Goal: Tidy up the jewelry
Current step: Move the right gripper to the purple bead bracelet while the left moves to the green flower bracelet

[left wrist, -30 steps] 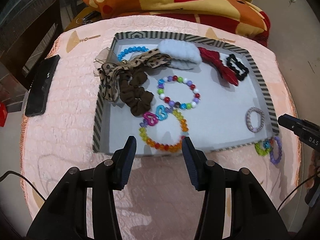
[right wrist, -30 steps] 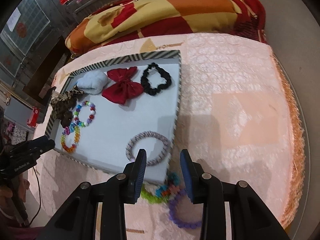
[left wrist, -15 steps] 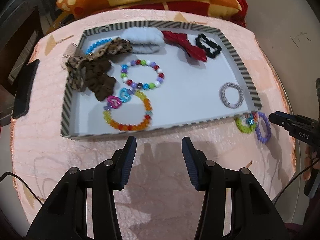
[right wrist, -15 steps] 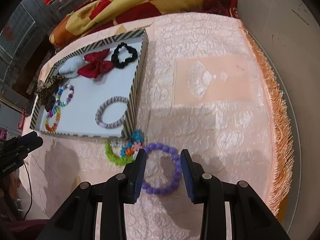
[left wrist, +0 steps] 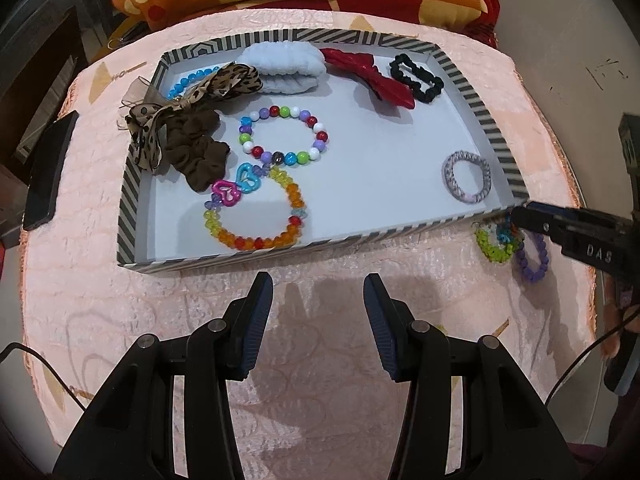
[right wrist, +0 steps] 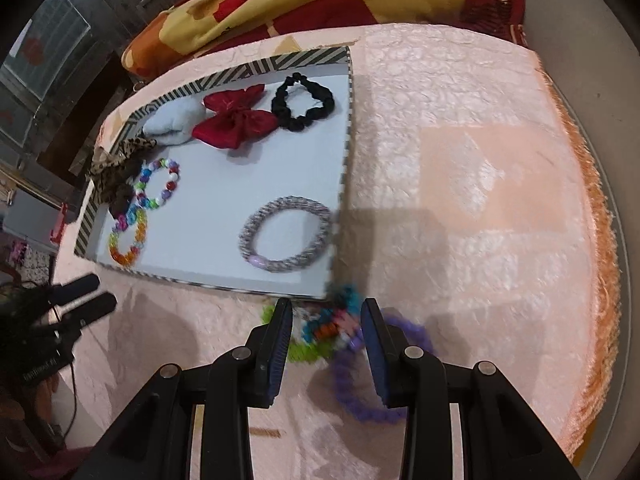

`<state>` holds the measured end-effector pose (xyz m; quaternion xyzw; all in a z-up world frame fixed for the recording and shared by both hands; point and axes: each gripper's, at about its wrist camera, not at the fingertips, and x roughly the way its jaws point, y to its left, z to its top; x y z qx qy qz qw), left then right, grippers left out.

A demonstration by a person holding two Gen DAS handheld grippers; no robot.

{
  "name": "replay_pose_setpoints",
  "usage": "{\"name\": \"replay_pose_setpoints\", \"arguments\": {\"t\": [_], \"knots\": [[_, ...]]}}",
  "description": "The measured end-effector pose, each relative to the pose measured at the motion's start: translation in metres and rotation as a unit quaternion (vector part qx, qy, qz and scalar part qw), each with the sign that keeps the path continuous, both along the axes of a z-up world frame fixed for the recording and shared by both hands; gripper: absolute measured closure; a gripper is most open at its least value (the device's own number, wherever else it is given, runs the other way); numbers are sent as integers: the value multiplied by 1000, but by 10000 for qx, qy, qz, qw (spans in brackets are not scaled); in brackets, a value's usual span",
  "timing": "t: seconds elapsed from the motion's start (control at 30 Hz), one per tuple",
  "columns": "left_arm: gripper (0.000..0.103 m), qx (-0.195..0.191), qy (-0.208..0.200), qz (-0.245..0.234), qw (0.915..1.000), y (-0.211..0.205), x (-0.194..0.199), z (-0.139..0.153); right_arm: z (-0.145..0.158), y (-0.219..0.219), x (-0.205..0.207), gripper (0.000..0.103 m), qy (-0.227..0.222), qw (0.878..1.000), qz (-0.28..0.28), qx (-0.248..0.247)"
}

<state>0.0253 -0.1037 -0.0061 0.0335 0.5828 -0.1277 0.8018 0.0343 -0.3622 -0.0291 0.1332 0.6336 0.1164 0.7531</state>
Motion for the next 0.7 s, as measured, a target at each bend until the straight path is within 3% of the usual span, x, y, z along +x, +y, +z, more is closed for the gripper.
{"name": "replay_pose_setpoints", "arguments": {"t": [0.23, 0.47, 0.6, 0.7], "knots": [[56, -107, 28, 33, 9999, -1, -4, 1, 4, 5, 9, 69, -25, 9999, 132, -9], [56, -382, 81, -134, 9991, -18, -6, 4, -6, -30, -29, 69, 226, 9981, 202, -532], [56, -459, 134, -301, 9984, -35, -7, 3, -21, -45, -43, 69, 424, 9983, 30, -405], [56, -493, 178, -420, 9977, -48, -7, 1, -28, -47, -46, 69, 274, 9991, -119, -298]]}}
